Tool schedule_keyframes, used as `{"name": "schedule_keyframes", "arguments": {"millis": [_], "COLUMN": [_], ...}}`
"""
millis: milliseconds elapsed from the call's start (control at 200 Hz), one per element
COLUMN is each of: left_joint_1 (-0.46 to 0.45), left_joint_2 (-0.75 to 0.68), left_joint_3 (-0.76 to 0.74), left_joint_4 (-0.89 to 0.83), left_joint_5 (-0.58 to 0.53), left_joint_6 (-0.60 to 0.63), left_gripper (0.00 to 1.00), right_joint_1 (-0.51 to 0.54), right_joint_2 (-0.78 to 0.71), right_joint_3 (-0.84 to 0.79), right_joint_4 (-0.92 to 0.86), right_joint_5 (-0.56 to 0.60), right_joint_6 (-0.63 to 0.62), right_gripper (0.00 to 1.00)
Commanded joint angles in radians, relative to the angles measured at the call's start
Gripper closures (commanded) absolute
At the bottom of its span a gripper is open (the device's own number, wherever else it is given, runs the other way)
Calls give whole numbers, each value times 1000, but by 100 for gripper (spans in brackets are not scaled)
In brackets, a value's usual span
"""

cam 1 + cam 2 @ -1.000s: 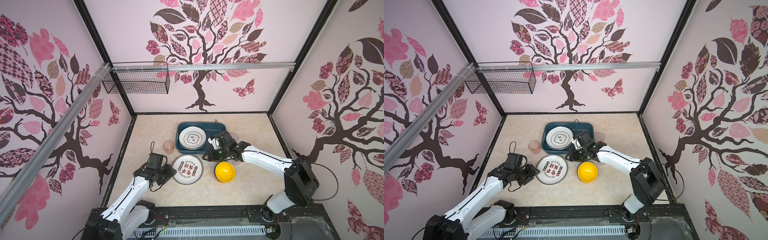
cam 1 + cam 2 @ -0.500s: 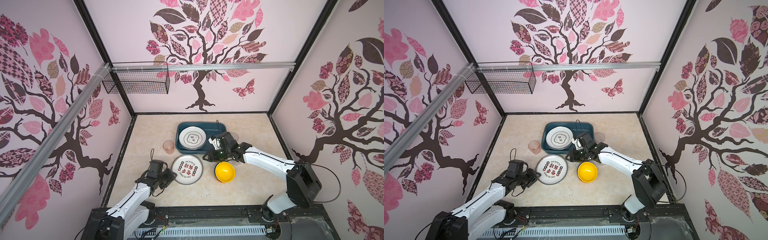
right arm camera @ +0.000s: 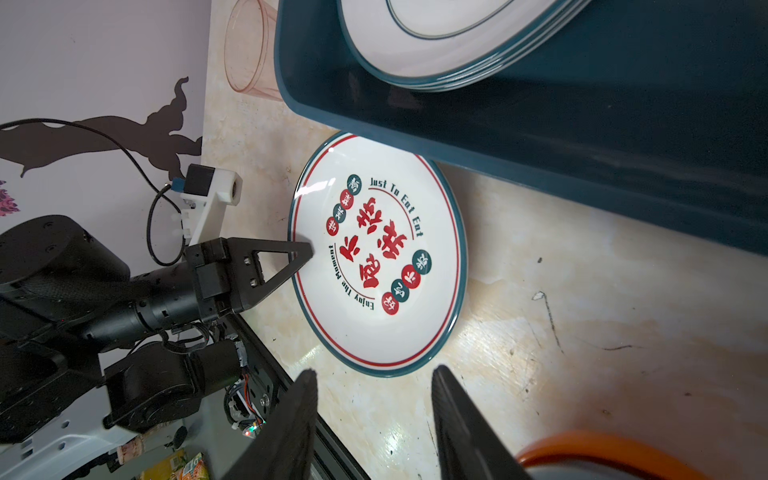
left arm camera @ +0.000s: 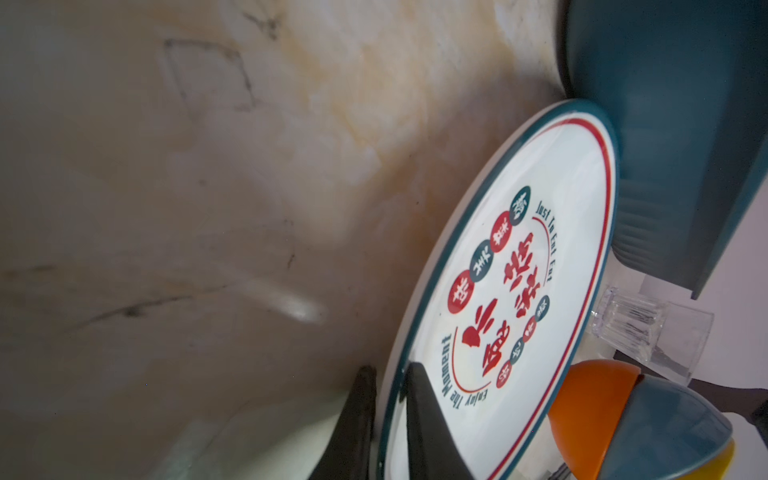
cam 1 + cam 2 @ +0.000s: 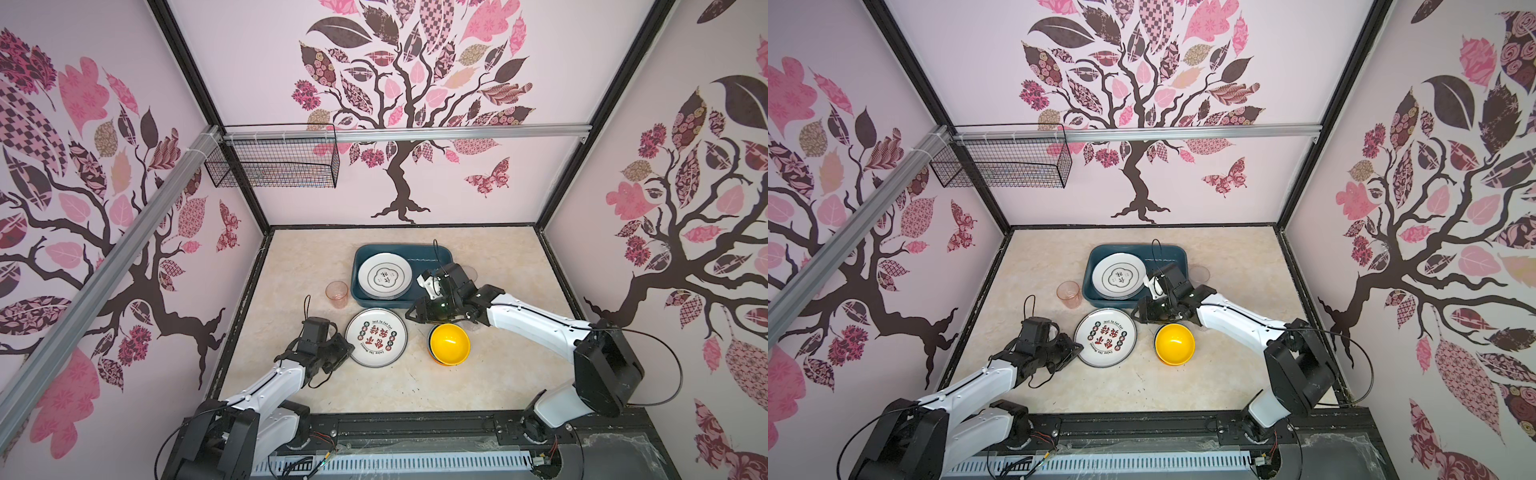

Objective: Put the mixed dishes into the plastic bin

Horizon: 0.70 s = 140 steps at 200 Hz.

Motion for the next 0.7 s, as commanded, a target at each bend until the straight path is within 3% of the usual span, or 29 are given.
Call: {"name": "schedule_keyframes", "arguments": {"millis": [0,175,695], "left_joint_1": [-2,-3,-4], "left_joint_2": [-6,-90,-485], "left_joint_3": [-12,2,143], "left_joint_4": [-22,-110,-457], "left_joint_5": [-19,-20,-31], "left_joint_6": [6,10,15], "left_gripper": [91,100,100], "right_joint_1": [3,3,3], "right_joint_2": [-41,-49,-82], "right_joint_3": [-3,-17,3], "right_joint_4": [6,21,28], "right_joint_5": [10,15,40], "right_joint_6": [3,10,39], "right_gripper": [52,51,51]}}
